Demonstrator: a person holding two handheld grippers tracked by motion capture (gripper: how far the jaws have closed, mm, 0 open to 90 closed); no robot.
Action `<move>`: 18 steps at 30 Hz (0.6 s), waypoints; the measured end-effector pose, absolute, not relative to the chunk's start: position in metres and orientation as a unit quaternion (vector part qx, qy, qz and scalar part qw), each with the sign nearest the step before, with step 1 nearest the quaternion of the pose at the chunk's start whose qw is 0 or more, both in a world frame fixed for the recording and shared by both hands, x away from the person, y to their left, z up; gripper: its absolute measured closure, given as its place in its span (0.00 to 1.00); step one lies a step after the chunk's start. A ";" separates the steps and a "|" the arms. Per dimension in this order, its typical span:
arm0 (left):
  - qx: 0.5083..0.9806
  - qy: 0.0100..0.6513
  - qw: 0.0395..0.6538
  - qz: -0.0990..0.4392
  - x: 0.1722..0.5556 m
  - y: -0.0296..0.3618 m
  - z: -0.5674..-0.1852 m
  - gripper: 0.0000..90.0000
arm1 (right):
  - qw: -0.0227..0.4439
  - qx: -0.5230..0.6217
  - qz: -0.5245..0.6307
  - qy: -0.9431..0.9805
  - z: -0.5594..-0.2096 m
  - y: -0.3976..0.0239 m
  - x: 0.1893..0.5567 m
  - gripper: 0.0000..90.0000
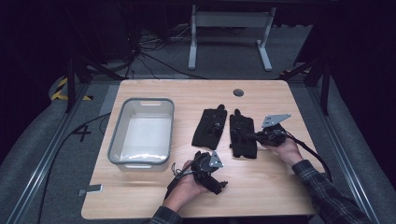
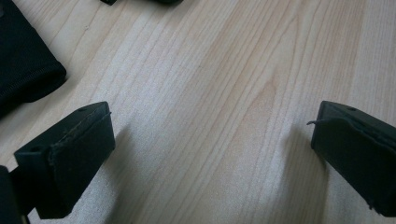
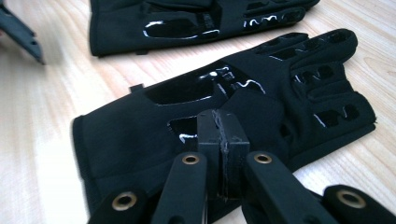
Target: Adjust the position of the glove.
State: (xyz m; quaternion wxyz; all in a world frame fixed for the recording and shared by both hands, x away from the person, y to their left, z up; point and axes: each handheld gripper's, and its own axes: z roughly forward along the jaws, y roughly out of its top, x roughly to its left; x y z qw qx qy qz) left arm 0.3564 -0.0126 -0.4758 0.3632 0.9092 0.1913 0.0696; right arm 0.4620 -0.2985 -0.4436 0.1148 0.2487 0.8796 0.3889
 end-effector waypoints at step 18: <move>0.909 0.192 0.363 0.070 0.356 -0.013 -0.476 0.00 | 0.106 0.254 0.362 0.891 -0.455 -0.301 0.459 1.00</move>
